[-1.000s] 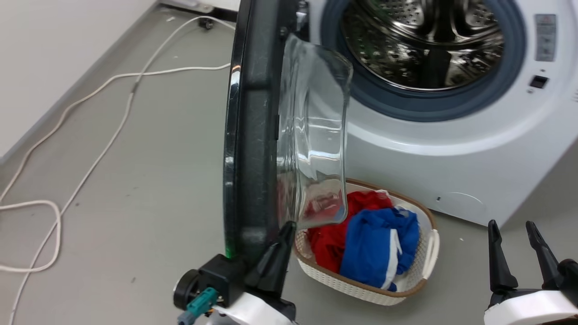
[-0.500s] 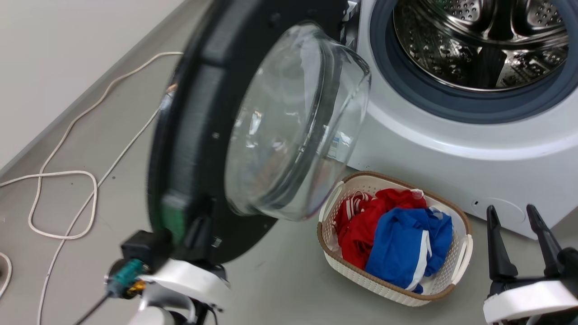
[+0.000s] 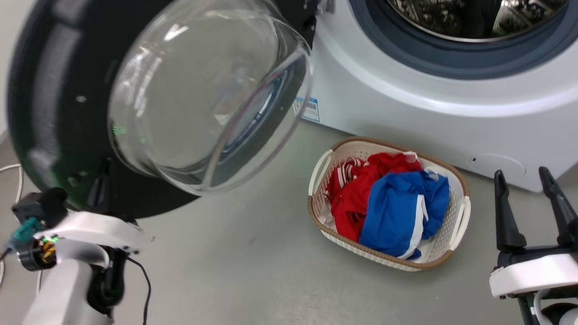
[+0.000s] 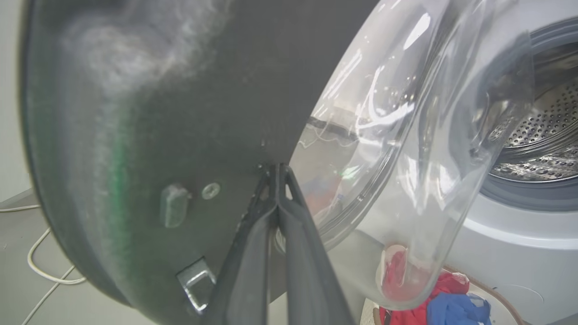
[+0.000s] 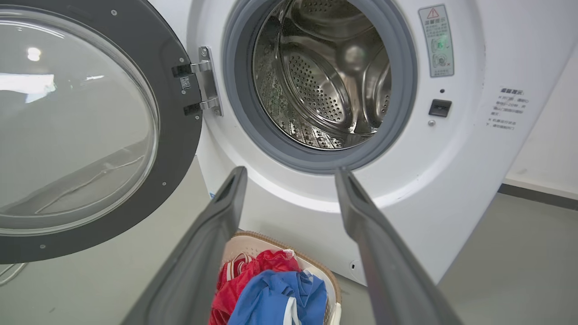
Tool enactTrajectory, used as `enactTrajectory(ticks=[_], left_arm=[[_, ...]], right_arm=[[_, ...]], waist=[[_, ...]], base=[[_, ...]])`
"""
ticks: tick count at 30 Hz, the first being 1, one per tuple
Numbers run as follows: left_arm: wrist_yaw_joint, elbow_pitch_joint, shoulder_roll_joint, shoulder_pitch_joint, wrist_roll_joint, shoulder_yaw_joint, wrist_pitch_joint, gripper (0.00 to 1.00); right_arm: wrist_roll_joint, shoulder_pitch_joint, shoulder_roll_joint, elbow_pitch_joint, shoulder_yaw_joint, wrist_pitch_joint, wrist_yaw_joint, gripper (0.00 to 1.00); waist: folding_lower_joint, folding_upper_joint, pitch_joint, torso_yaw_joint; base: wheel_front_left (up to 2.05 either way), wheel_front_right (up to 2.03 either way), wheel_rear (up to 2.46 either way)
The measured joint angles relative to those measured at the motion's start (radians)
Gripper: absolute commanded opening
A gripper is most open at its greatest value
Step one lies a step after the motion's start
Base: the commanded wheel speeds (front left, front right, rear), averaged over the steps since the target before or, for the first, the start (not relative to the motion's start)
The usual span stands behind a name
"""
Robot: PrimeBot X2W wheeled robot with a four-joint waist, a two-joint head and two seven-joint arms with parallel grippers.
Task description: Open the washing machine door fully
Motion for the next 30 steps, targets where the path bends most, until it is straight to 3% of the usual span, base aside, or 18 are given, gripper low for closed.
enactTrajectory(ticks=[7,13,22,30], left_arm=[[-0.036,0.198,0.035,-0.105,-0.010,0.067,-0.019,0.00],[-0.062,0.250,0.043,-0.116,0.009,0.122,-0.021,0.00],[-0.025,0.059,-0.034,0.032,0.155,0.176,-0.023,0.00],[0.040,-0.126,-0.089,0.214,0.251,0.122,-0.021,0.00]], right_arm=[[0.001,-0.024,-0.008,-0.014,-0.021,0.017,0.000,1.00],[0.004,-0.026,-0.007,-0.005,-0.020,0.018,0.000,1.00],[0.029,0.004,-0.002,0.040,-0.024,-0.005,0.000,1.00],[0.067,0.044,0.000,0.082,-0.011,-0.026,0.000,1.00]], waist=[[0.0001,0.0000,0.052,-0.026],[0.0000,0.0000,0.039,-0.034],[0.0000,0.0000,-0.037,-0.039],[0.0000,0.0000,-0.123,-0.042]], base=[[0.00,0.00,0.00],[0.00,0.00,0.00],[0.00,0.00,0.00],[0.00,0.00,0.00]])
